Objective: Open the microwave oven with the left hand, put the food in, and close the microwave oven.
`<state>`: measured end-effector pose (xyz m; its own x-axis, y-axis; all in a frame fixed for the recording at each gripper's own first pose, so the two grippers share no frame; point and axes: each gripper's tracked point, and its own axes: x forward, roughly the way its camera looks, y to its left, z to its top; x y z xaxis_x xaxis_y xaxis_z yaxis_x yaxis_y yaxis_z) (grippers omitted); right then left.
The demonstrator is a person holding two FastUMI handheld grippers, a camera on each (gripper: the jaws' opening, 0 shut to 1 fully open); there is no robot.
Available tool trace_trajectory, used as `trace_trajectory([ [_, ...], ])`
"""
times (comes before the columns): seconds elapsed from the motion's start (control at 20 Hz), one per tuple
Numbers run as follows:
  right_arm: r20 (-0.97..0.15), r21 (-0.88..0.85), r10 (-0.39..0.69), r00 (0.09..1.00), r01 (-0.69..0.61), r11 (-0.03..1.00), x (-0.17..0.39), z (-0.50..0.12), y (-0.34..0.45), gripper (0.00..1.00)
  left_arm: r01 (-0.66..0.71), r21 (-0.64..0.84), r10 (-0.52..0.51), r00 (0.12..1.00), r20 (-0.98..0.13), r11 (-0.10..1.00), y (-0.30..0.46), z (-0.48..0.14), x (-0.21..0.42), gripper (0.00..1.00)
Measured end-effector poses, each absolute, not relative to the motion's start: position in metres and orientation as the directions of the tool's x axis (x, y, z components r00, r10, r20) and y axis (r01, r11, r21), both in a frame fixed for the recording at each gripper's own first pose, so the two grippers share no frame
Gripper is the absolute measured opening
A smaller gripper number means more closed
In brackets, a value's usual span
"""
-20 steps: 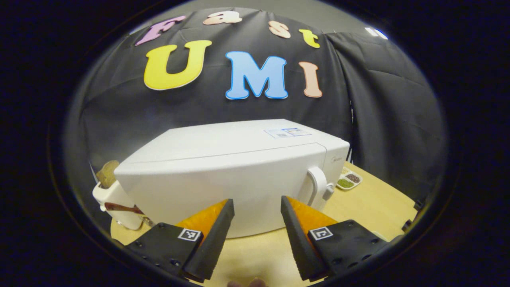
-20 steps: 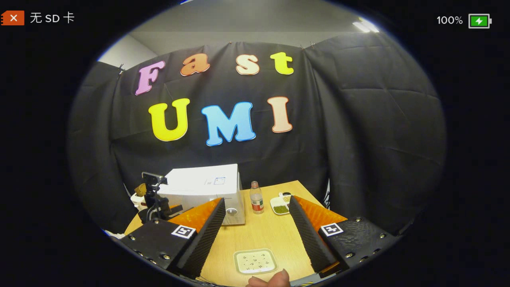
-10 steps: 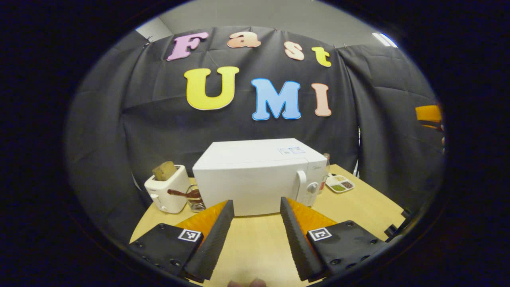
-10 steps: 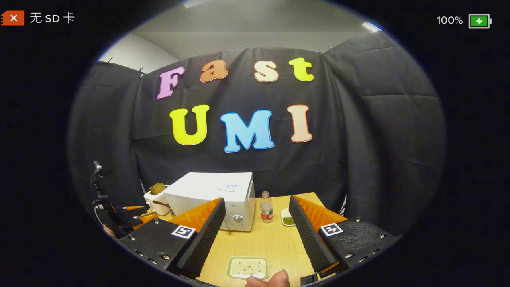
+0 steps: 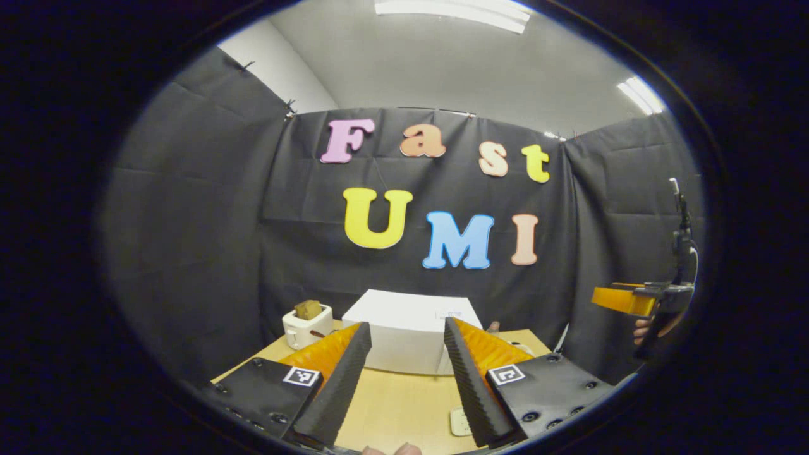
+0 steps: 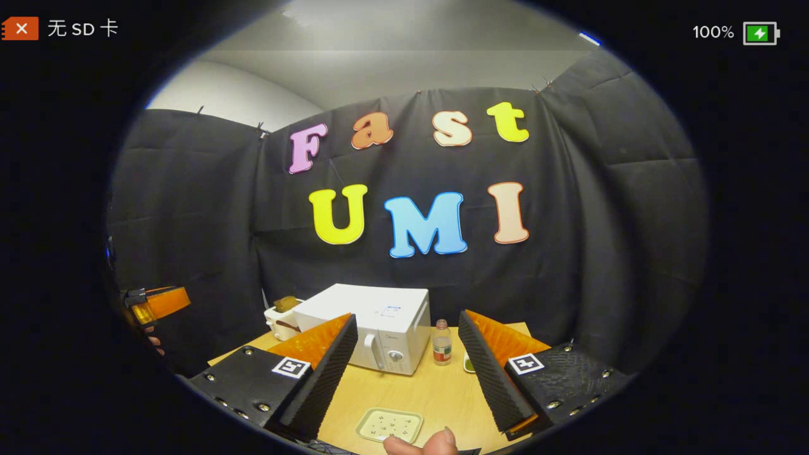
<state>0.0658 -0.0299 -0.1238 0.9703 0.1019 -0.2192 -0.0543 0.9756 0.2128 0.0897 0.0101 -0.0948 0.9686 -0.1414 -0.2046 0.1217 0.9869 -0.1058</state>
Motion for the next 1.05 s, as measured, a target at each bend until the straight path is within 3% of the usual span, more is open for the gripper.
trace_trajectory([
  [0.1,-0.178,0.193,0.105,0.978,-0.070,0.979,0.062,-0.106,-0.029,0.98,0.108,-0.090,-0.123,0.973,-0.194,0.990,0.005,-0.072,0.069,0.81],
  [0.15,-0.156,0.178,0.106,0.982,-0.078,0.981,0.059,-0.095,-0.027,0.93,0.106,-0.086,-0.119,0.977,-0.175,0.991,0.002,-0.058,0.064,0.81],
  [0.2,-0.138,0.165,0.102,0.985,-0.079,0.983,0.055,-0.087,-0.026,0.98,0.098,-0.086,-0.111,0.982,-0.155,0.991,0.001,-0.046,0.058,0.81],
  [0.25,-0.116,0.156,0.096,0.989,-0.077,0.985,0.053,-0.078,-0.023,0.93,0.093,-0.085,-0.104,0.985,-0.135,0.992,0.000,-0.038,0.056,0.84],
  [0.3,-0.097,0.149,0.082,0.992,-0.067,0.987,0.052,-0.070,-0.022,0.98,0.084,-0.073,-0.092,0.990,-0.111,0.994,0.003,-0.030,0.053,0.84],
  [0.45,-0.060,0.119,0.090,0.994,-0.082,0.989,0.051,-0.055,0.002,0.98,0.076,-0.026,-0.078,0.993,-0.091,0.997,0.008,-0.026,0.044,0.87],
  [0.75,-0.063,0.104,0.112,0.992,-0.105,0.989,0.045,-0.051,0.043,0.98,0.046,-0.044,-0.050,0.994,-0.095,0.998,0.044,-0.035,0.035,0.93],
  [1.05,-0.080,0.074,0.106,0.991,-0.100,0.992,0.044,-0.052,0.063,0.98,0.056,-0.061,-0.062,0.994,-0.090,0.997,0.064,-0.042,0.037,0.92],
])
